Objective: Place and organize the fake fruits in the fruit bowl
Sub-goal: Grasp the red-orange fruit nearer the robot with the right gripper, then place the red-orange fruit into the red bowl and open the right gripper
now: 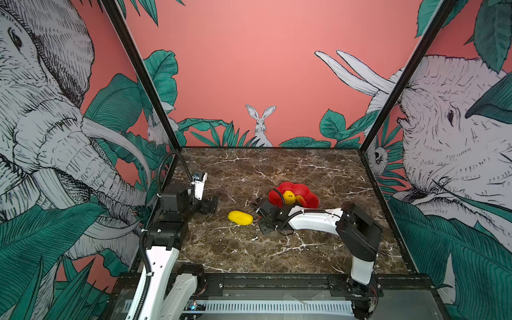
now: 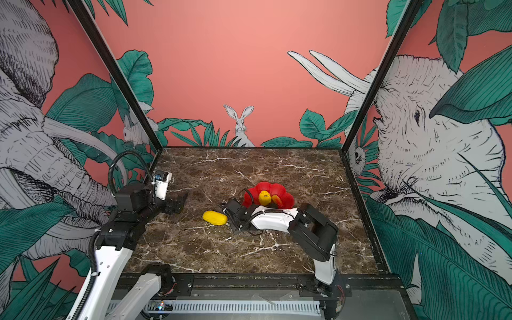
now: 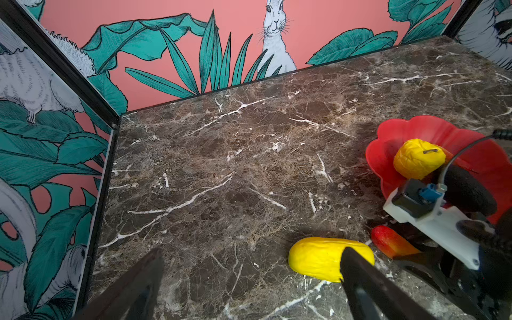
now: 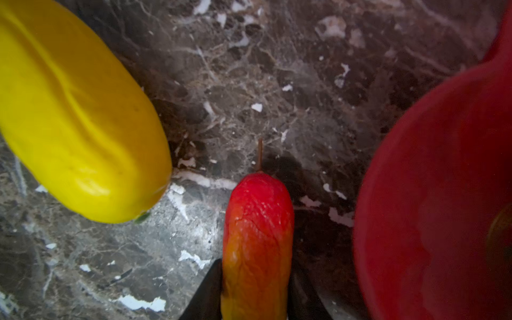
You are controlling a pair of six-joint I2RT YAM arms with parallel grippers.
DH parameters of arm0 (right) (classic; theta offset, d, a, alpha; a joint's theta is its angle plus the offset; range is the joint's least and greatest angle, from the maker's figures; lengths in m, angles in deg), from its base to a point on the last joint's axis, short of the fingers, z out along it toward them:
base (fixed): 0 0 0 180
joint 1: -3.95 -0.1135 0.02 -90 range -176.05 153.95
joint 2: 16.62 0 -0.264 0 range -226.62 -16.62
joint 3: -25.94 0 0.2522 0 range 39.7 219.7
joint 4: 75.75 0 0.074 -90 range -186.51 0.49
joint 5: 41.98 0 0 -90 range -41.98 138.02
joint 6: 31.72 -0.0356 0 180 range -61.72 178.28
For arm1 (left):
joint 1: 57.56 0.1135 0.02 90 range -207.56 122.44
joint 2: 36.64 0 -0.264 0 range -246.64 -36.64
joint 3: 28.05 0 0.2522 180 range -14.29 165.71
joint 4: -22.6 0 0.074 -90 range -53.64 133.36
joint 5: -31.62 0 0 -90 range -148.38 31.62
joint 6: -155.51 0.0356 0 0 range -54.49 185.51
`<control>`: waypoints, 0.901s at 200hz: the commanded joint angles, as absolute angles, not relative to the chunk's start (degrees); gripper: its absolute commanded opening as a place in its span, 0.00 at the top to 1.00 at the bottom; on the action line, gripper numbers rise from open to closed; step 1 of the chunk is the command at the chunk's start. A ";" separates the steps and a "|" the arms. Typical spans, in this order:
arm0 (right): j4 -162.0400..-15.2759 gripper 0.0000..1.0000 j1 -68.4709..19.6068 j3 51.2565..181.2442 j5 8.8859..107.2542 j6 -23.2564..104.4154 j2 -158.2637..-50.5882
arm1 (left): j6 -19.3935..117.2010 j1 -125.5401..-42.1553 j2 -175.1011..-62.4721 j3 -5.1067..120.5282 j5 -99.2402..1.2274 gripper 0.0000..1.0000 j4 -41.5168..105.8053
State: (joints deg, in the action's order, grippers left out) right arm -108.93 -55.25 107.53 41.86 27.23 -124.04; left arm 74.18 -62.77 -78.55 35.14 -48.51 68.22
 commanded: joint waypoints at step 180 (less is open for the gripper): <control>-118.97 0.84 -43.06 102.40 39.32 40.94 -103.76 | 75.09 -62.96 -78.49 34.75 -48.01 0.00 68.17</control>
